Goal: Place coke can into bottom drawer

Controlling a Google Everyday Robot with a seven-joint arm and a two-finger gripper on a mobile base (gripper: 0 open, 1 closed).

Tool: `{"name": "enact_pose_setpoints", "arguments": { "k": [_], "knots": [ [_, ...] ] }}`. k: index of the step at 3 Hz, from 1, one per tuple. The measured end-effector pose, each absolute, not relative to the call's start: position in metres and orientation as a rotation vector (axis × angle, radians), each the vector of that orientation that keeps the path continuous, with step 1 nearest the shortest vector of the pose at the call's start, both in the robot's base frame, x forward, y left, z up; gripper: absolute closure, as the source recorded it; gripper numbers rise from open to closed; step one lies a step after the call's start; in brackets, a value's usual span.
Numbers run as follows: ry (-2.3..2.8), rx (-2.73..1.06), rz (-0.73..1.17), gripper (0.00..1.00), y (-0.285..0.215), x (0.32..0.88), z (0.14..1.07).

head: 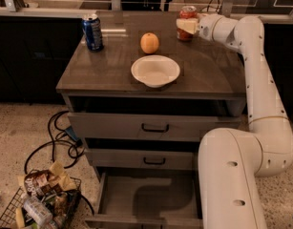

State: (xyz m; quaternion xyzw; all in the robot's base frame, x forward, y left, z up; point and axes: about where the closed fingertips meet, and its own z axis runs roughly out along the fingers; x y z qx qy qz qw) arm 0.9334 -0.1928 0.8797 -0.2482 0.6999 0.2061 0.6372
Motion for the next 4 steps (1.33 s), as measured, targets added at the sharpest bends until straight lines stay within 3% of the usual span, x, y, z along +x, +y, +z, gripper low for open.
{"name": "enact_pose_setpoints", "arguments": {
  "k": [1,2,4],
  "knots": [
    [1.599,-0.570,0.475,0.94,-0.189,0.934,0.878],
    [1.600,-0.572,0.477,1.00,-0.187,0.935,0.877],
    [1.629,-0.597,0.448,1.00,-0.206,0.919,0.894]
  ]
}}
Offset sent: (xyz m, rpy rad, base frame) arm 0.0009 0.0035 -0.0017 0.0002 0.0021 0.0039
